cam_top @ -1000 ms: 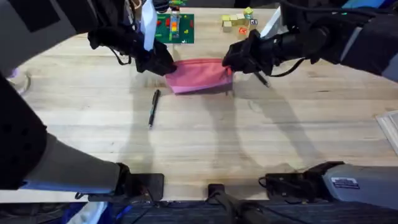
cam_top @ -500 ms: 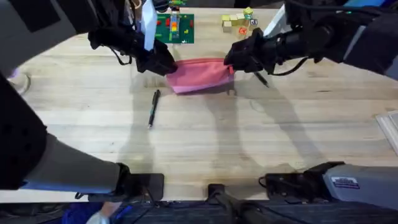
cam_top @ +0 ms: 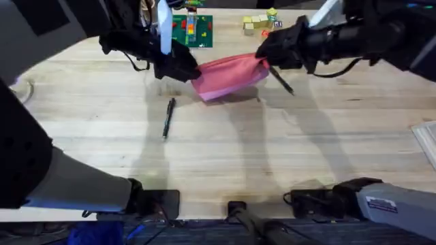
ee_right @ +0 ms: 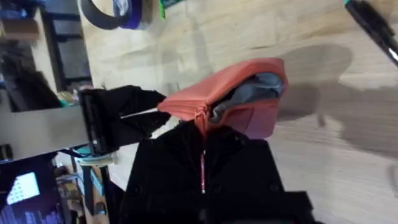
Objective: Unzip the bag, pick up the pens from the table one at a time and place them inside, then zip the bag closed.
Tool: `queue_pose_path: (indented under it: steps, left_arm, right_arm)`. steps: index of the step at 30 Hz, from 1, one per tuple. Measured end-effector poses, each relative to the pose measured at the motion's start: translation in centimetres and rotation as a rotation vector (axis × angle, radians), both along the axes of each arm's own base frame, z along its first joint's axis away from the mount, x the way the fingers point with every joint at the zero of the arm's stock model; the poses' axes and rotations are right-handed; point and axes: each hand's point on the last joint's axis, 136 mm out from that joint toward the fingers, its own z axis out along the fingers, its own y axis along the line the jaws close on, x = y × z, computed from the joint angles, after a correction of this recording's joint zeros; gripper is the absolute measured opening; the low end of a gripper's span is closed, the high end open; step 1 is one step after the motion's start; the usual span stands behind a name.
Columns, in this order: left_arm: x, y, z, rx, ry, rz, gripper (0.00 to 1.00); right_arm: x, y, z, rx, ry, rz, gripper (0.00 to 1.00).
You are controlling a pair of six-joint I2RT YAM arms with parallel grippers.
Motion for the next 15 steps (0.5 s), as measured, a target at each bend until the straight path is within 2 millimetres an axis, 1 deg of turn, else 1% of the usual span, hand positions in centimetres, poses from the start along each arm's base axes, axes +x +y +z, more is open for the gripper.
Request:
queue_pose_path:
  steps: [6,15]
  left_arm:
    - [-0.2,-0.9,0.7,-0.050,-0.003,-0.021,0.042]
    - [-0.2,-1.2,1.1,-0.075,-0.005,-0.027,0.042]
  right_arm:
    - [0.0,-1.2,1.5,0.021,-0.033,-0.027,0.032]
    - [-0.1,-2.1,1.9,0.036,-0.039,-0.045,0.032]
